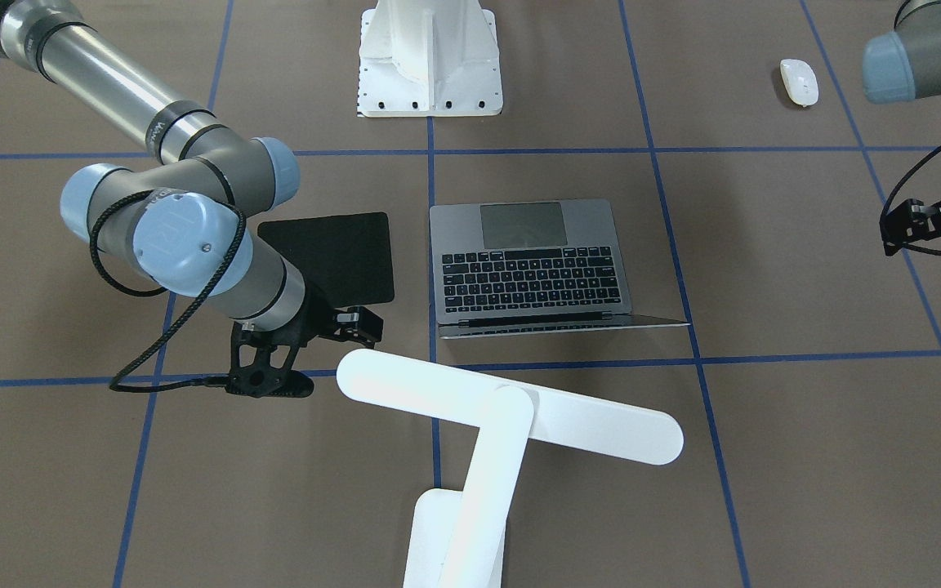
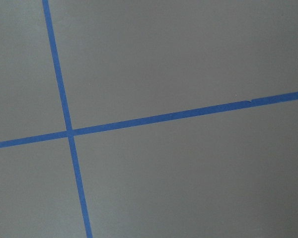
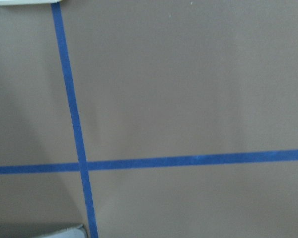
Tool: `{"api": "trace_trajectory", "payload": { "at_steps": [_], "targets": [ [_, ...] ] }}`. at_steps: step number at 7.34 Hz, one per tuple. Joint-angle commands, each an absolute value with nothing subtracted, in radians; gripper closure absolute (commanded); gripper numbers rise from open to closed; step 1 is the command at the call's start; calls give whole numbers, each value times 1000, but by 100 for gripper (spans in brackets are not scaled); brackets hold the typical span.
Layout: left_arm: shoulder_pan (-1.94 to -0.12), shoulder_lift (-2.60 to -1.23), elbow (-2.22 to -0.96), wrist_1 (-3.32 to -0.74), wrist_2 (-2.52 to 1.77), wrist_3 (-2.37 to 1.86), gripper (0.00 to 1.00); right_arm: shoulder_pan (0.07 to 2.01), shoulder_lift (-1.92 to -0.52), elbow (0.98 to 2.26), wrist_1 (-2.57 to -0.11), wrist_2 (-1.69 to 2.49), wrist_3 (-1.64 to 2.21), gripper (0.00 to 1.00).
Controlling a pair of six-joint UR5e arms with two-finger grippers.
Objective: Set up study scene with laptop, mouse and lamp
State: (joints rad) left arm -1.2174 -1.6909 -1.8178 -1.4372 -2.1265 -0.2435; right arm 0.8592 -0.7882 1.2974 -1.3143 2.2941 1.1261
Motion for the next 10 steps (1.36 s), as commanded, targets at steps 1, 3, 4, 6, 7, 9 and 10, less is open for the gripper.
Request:
{"api": "trace_trajectory", "payload": {
  "at_steps": [1,3,4,6,7,9,10],
  "targets": [
    [-1220,-1535,-1830,-1613,-2128,-248,0,948,-860,1345,-1319,2328,1044,1],
    [-1220,-1361,-1832,-1797,-2128,-306,0,994,-949,1405,-1325,2330,958,1],
    [-1218,-1277,-1822,-1965,-2128,-442,0,1021,-992,1417,-1328,2329,883,1],
    [-1215,-1127,-1819,-2168,-2158,-528,0,1066,-1070,1430,-1330,2329,783,1],
    [-1206,-1077,-1819,-2195,-2187,-610,0,1065,-1113,1472,-1330,2329,776,1],
    [-1099,-1023,-1819,-2334,-2189,-790,0,1062,-1222,1602,-1363,2330,776,1],
    [-918,-1002,-1818,-2420,-2174,-956,0,1060,-1264,1688,-1431,2330,776,1]
  ]
}}
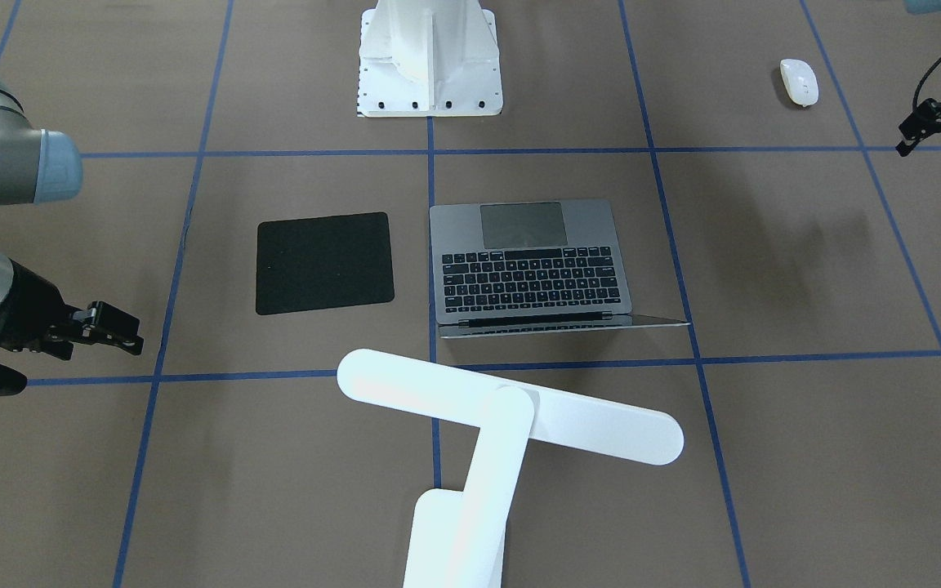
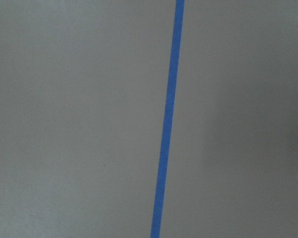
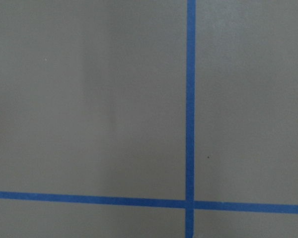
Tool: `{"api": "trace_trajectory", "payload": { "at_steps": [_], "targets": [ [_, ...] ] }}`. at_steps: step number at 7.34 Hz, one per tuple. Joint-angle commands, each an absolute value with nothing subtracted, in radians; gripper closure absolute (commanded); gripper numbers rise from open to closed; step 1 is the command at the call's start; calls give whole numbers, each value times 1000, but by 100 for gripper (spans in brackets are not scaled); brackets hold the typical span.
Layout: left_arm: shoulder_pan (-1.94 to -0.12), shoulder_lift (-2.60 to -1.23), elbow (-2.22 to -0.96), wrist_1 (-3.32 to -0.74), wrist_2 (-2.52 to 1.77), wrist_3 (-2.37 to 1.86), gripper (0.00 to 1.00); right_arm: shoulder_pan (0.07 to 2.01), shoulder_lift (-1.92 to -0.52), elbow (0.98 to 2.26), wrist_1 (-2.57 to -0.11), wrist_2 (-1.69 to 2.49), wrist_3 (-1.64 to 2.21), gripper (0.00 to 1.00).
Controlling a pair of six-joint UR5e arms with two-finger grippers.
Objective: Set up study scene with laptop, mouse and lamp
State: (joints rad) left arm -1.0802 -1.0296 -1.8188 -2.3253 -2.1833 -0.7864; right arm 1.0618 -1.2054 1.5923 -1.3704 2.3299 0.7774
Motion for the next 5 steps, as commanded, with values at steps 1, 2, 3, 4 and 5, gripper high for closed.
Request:
{"api": "trace_trajectory", "payload": {
  "at_steps": [1,2,3,4,5],
  "targets": [
    [-840,-946,-1818,-2503,-2152,-977,0,1058,-1282,1745,-1503,2330,772,1],
    [-812,-874,-1818,-2585,-2154,-980,0,1057,-1316,1779,-1534,2329,753,1],
    [-784,-839,-1818,-2605,-2155,-982,0,1055,-1343,1796,-1534,2330,753,1],
    [-749,-819,-1818,-2611,-2157,-982,0,1052,-1377,1824,-1534,2330,753,1],
    [-700,-819,-1819,-2612,-2160,-1008,0,1054,-1400,1842,-1534,2330,752,1]
  ]
}}
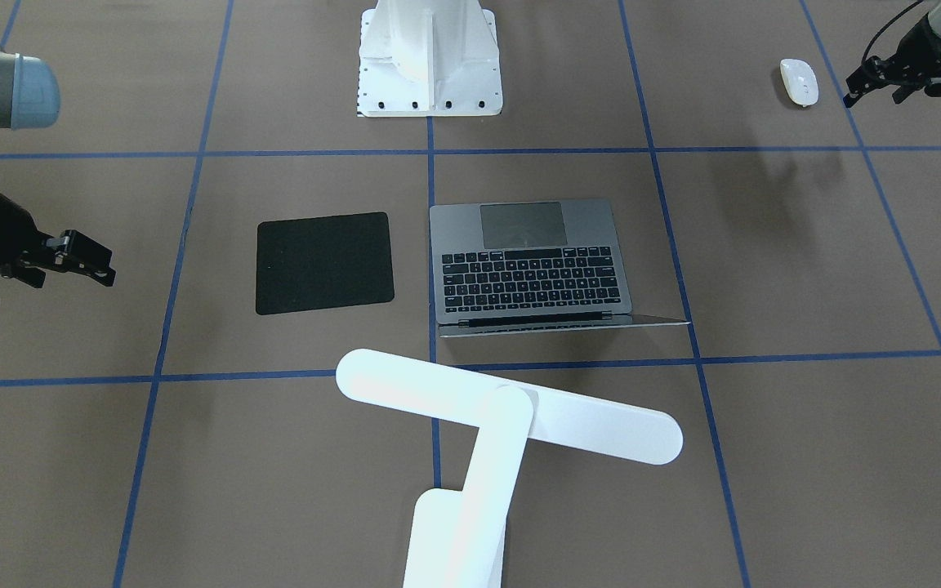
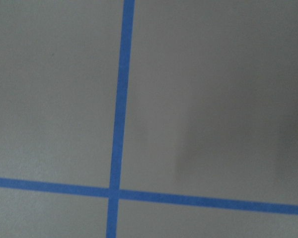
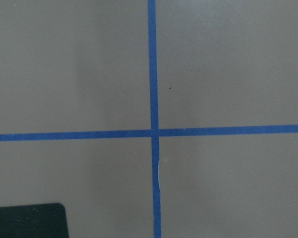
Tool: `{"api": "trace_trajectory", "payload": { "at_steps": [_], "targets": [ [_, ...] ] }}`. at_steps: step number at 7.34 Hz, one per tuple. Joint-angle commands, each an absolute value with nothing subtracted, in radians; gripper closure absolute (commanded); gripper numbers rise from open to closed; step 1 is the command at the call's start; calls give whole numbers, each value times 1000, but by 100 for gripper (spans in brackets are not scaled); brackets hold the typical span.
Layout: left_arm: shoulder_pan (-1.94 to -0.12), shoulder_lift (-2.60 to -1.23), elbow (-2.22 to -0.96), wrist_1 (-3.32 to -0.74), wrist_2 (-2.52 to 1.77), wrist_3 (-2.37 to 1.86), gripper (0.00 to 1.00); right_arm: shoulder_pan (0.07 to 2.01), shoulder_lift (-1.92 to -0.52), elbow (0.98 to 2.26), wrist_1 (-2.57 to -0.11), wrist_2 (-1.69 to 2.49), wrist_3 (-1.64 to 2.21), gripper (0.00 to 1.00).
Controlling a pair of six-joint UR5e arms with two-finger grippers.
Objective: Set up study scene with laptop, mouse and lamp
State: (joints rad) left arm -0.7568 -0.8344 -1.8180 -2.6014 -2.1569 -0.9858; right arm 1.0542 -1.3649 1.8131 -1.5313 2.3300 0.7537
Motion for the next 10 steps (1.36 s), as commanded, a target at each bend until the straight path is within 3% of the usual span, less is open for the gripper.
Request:
{"api": "trace_trajectory", "payload": {
  "at_steps": [1,4,10],
  "targets": [
    [-613,-821,-1818,-2646,-2160,-1093,0,1054,-1431,1856,-1534,2330,738,1],
    [-362,-825,-1818,-2723,-2120,-1261,0,1052,-1471,1855,-1534,2326,669,1],
    [-227,-851,-1790,-2721,-2097,-1261,0,1049,-1476,1850,-1532,2315,669,1]
  ]
}}
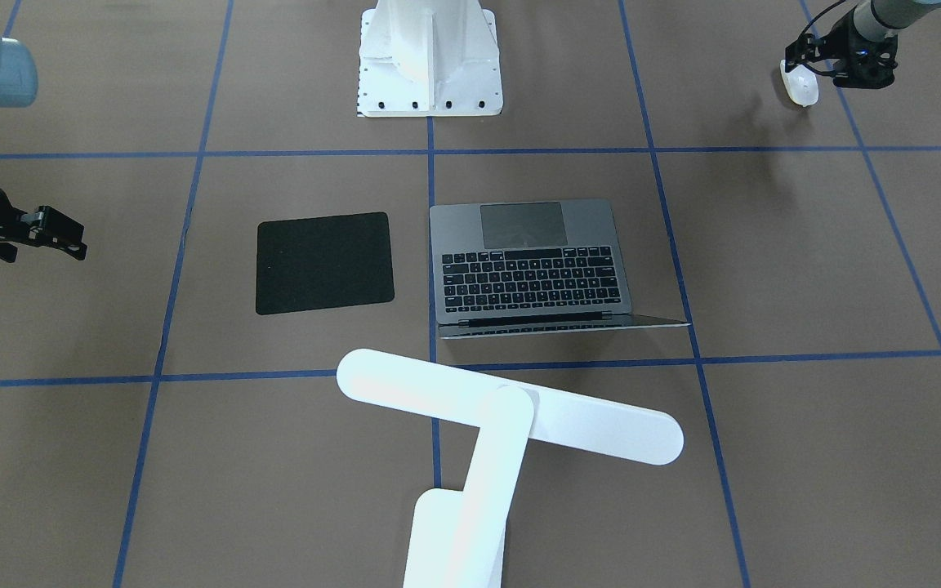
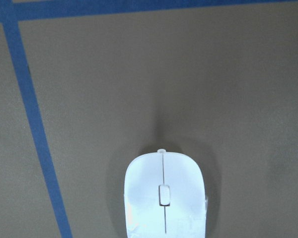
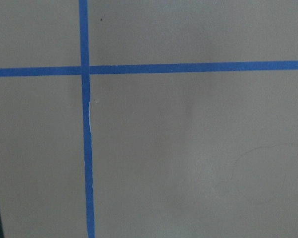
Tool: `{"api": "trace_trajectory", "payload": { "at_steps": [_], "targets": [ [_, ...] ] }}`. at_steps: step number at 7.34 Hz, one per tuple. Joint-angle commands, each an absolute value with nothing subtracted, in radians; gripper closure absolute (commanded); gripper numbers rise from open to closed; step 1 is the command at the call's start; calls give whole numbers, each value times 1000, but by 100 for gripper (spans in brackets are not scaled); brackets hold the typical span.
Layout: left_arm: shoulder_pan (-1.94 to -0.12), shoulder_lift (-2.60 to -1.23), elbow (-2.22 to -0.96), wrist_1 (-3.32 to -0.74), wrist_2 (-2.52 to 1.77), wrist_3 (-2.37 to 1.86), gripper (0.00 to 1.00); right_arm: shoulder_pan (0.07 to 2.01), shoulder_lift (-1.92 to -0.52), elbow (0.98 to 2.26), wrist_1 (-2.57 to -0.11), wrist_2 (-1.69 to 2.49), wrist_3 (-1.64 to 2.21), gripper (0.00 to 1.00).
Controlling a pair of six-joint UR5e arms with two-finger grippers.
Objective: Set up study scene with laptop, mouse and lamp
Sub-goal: 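Hold the right arm still while the left gripper carries the white mouse in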
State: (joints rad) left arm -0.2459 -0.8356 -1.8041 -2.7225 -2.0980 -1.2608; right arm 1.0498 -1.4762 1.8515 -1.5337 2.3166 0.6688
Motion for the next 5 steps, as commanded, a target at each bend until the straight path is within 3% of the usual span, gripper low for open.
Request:
{"api": "trace_trajectory", "payload": {
  "at_steps": [1,5],
  "targets": [
    [-213,-870,-1763,-2721,-2097,-1261,0,1048,-1476,1851,-1532,2315,669,1],
    [-210,-899,-1724,-2723,-2098,-1261,0,1045,-1474,1850,-1532,2310,669,1]
  ]
}}
